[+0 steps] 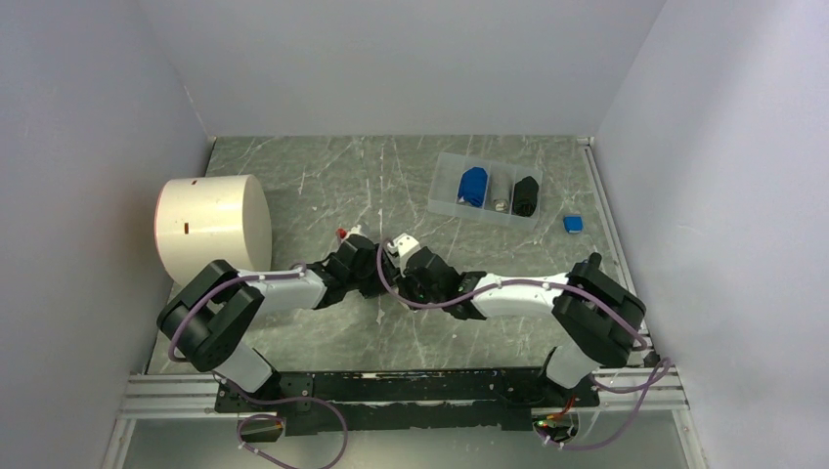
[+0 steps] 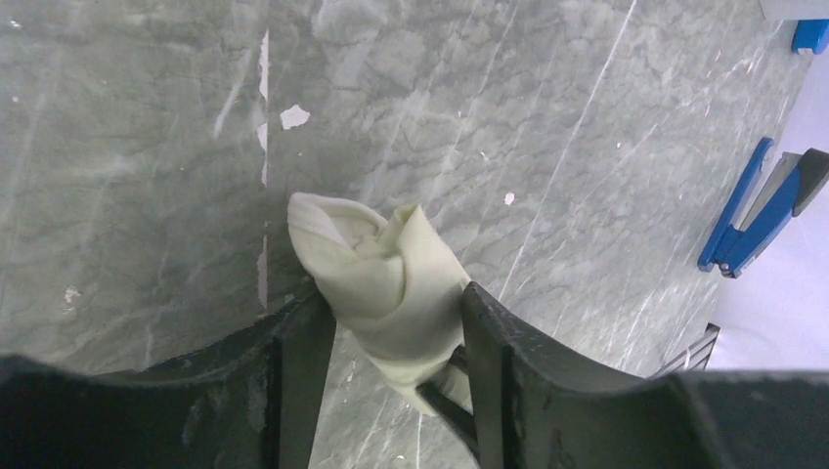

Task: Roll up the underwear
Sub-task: Roll the underwear to the center of the board, then pick up the underwear from the center of the board.

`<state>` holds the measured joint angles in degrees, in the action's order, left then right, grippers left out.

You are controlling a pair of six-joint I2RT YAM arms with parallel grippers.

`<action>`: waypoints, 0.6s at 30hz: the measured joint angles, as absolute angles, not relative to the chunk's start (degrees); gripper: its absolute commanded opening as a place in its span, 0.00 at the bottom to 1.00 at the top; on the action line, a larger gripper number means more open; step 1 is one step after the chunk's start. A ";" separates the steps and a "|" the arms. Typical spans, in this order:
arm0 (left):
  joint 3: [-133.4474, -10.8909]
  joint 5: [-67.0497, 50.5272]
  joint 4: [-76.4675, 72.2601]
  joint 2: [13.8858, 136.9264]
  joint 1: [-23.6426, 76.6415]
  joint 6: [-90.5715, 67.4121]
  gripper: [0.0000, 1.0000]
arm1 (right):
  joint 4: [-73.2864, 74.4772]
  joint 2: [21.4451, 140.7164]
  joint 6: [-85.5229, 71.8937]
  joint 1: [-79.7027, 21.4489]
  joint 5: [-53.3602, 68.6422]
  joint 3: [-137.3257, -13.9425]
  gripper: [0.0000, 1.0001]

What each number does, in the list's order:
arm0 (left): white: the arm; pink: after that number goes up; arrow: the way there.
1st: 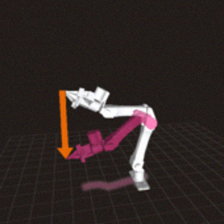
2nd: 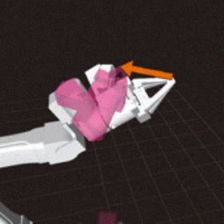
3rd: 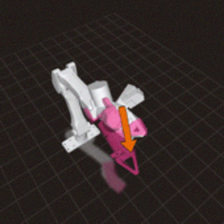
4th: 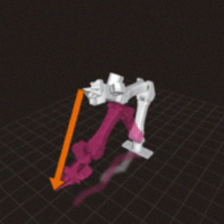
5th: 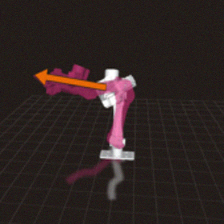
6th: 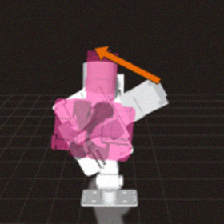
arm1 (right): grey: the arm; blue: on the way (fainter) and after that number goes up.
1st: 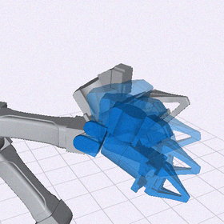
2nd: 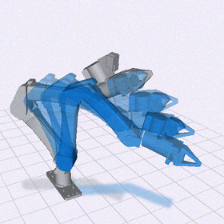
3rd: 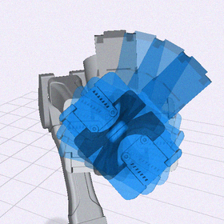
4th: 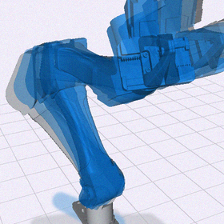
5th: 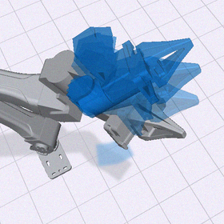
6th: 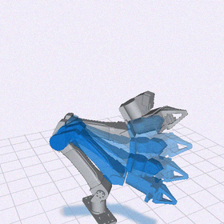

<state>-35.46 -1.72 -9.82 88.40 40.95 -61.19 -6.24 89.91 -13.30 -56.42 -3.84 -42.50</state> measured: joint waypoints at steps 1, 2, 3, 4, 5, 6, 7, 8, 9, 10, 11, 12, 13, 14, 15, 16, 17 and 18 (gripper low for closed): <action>-35.46 -1.80 -9.91 88.40 40.95 -61.21 0.61 | -6.33 90.02 -13.10 -56.53 -5.19 -42.50 0.14; -35.48 -1.87 -10.11 88.40 40.97 -61.28 0.64 | -6.63 89.86 -13.02 -56.55 -6.22 -42.39 0.13; -35.51 -1.96 -10.20 88.38 40.97 -61.34 0.66 | -7.05 89.54 -12.88 -56.53 -6.87 -42.11 0.12; -35.55 -2.09 -10.33 88.33 40.97 -61.45 0.68 | -7.55 89.23 -12.80 -56.40 -7.11 -41.67 0.11; -35.66 -2.15 -10.37 88.23 40.97 -61.41 0.69 | -8.21 88.79 -12.82 -55.94 -6.76 -41.01 0.11; -35.73 -2.17 -10.39 88.12 40.97 -61.34 0.69 | -8.99 88.42 -12.88 -55.00 -5.58 -40.29 0.11; -35.75 -2.15 -10.37 88.01 40.97 -61.19 0.69 | -10.02 88.16 -13.04 -53.47 -3.44 -39.48 0.11; -35.81 -2.13 -10.28 87.96 40.97 -61.10 0.68 | -11.33 88.03 -13.37 -51.44 -0.67 -38.54 0.11; -35.99 -2.15 -10.09 87.96 40.97 -60.88 0.68 | -12.84 88.01 -13.91 -48.95 2.55 -37.52 0.11; -36.23 -2.11 -9.82 87.96 40.97 -60.62 0.67 | -14.41 88.01 -14.76 -46.11 6.13 -36.38 0.12; -36.62 -2.09 -9.34 88.03 40.97 -60.27 0.66 | -15.90 88.01 -15.66 -43.13 9.41 -35.22 0.12; -37.15 -2.07 -8.84 88.27 40.97 -59.68 0.65 | -16.93 88.01 -16.23 -41.06 11.66 -34.35 0.13; -38.11 -2.04 -8.47 88.90 40.97 -59.02 0.64 | -18.11 88.05 -16.91 -38.04 14.44 -33.17 0.13; -38.87 -2.04 -8.36 89.54 40.97 -58.67 0.63 | -18.39 88.12 -17.23 -36.56 15.84 -32.60 0.14; -40.23 -2.04 -8.10 90.72 40.95 -57.91 0.63 | -18.52 88.33 -17.58 -35.33 17.50 -32.16 0.15; -41.93 -2.04 -7.97 92.09 40.97 -57.34 0.63 | -18.55 88.77 -17.82 -34.76 19.22 -32.10 0.15; -43.09 -2.02 -7.92 93.10 40.97 -56.77 0.62 | -18.83 89.14 -18.09 -34.65 20.71 -32.10 0.16; -44.42 -1.96 -7.81 94.19 40.97 -56.29 0.61 | -18.96 89.34 -18.15 -34.63 21.78 -32.10 0.18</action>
